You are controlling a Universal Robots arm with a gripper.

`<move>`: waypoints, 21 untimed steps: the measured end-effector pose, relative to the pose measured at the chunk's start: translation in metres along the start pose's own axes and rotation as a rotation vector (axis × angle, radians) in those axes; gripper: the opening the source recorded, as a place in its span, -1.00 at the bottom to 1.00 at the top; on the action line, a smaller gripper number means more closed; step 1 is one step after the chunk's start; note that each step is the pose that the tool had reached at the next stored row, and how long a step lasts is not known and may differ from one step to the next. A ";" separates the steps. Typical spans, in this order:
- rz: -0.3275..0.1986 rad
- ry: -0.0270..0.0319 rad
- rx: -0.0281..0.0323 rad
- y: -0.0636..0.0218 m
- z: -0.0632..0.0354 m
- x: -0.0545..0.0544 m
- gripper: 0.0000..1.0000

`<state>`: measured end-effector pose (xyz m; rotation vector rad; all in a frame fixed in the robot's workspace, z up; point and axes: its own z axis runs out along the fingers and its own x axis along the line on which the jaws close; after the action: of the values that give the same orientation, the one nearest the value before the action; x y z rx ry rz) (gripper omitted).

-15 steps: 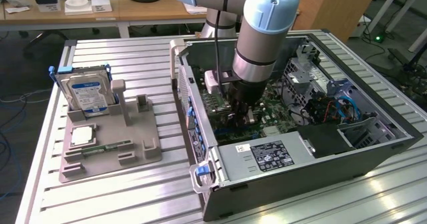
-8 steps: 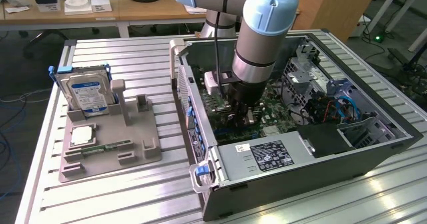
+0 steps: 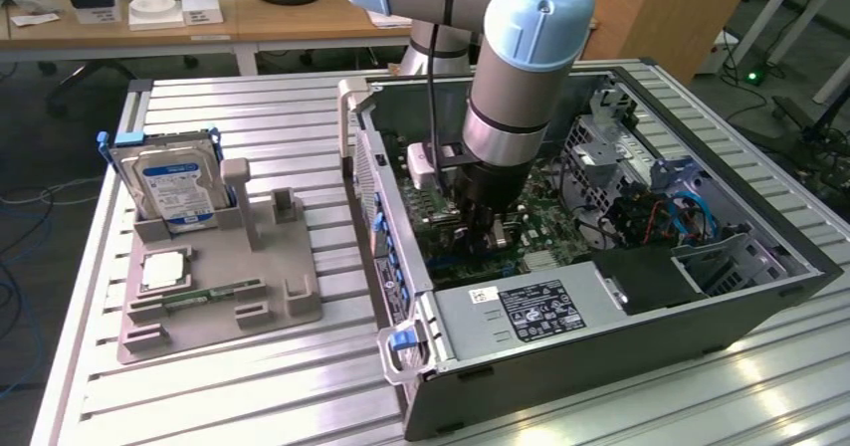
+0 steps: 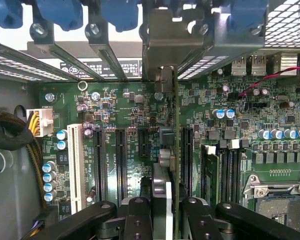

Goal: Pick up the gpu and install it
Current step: 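Insert the gpu into the slot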

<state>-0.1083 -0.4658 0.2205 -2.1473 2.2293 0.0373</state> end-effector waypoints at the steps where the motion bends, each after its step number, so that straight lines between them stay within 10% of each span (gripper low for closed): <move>1: 0.000 0.0000 0.0000 0.0000 0.0000 0.000 -0.44; 21: 0.000 0.0007 0.0002 0.0001 0.0062 -0.002 -0.44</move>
<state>-0.1082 -0.4639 0.2144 -2.1475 2.2297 0.0363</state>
